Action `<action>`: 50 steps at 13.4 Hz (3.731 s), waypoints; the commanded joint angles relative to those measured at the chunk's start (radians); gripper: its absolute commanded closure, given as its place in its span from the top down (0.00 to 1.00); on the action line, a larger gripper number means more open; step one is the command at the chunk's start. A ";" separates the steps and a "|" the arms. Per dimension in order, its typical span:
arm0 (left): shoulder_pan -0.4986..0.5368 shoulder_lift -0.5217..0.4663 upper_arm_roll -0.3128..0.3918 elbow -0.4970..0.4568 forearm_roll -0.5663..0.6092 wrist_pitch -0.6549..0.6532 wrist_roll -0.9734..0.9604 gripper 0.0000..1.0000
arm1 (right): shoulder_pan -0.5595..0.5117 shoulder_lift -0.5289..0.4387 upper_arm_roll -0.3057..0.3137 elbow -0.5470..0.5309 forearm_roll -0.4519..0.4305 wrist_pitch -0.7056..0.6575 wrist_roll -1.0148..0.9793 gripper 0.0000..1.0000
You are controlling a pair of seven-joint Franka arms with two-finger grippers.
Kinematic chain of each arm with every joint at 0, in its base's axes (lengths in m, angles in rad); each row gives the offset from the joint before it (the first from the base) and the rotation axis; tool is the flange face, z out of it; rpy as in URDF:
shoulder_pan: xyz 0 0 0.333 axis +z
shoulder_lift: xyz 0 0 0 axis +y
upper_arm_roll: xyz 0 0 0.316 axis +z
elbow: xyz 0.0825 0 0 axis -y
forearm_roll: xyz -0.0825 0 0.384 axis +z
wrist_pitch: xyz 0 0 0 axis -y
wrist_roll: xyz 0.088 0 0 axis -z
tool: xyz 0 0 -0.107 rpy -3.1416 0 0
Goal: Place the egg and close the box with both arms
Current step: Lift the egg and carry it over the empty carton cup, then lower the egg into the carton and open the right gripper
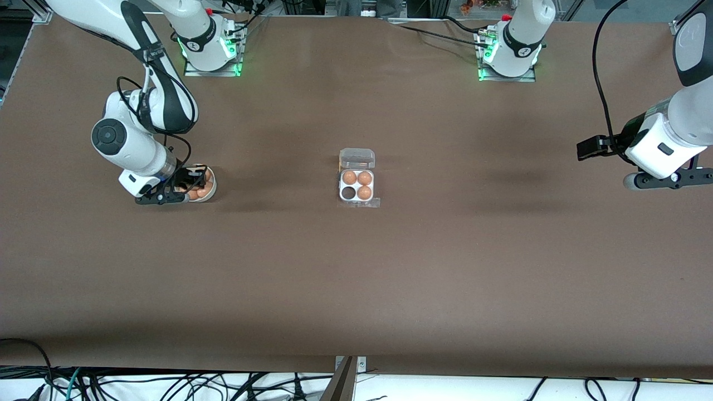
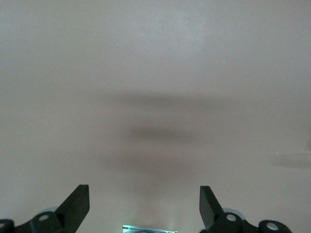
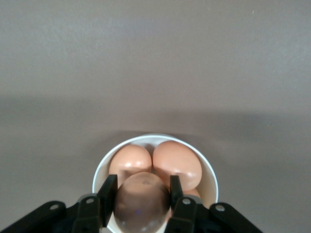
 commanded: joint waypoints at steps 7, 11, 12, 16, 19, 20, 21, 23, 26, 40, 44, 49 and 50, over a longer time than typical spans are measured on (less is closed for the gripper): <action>0.023 0.009 -0.002 0.064 0.009 -0.006 0.107 1.00 | 0.019 -0.004 0.005 0.177 -0.001 -0.213 0.001 0.15; 0.029 0.014 -0.005 0.067 -0.003 -0.006 0.112 1.00 | 0.083 0.033 0.007 0.298 0.016 -0.293 0.045 0.13; 0.031 0.014 -0.005 0.067 -0.024 -0.006 0.113 1.00 | 0.116 0.051 0.007 0.331 0.016 -0.310 0.097 0.13; 0.034 0.015 -0.005 0.067 -0.029 -0.006 0.113 1.00 | 0.261 0.138 0.007 0.459 0.014 -0.316 0.324 0.13; 0.038 0.015 -0.005 0.067 -0.029 -0.006 0.113 1.00 | 0.375 0.238 0.007 0.592 0.016 -0.316 0.508 0.13; 0.038 0.015 -0.005 0.067 -0.029 -0.006 0.113 1.00 | 0.412 0.275 0.007 0.634 0.016 -0.315 0.575 0.13; 0.038 0.015 -0.005 0.067 -0.029 -0.006 0.113 1.00 | 0.445 0.310 0.007 0.675 0.016 -0.313 0.635 0.13; 0.038 0.015 -0.005 0.067 -0.029 -0.006 0.113 1.00 | 0.493 0.367 0.007 0.756 0.016 -0.309 0.721 0.13; 0.038 0.015 -0.005 0.067 -0.029 -0.006 0.113 1.00 | 0.559 0.437 0.007 0.835 0.014 -0.295 0.819 0.12; 0.037 0.020 -0.007 0.067 -0.029 -0.006 0.112 1.00 | 0.668 0.514 0.007 0.850 0.011 -0.261 0.870 0.12; 0.031 0.020 -0.010 0.067 -0.029 -0.006 0.112 1.00 | 0.668 0.530 0.007 0.850 0.010 -0.254 0.872 0.17; 0.026 0.020 -0.012 0.067 -0.029 -0.006 0.110 1.00 | 0.661 0.528 0.005 0.856 0.004 -0.254 0.864 1.00; 0.025 0.022 -0.013 0.067 -0.029 -0.006 0.109 1.00 | 0.654 0.528 0.004 0.859 0.008 -0.254 0.844 1.00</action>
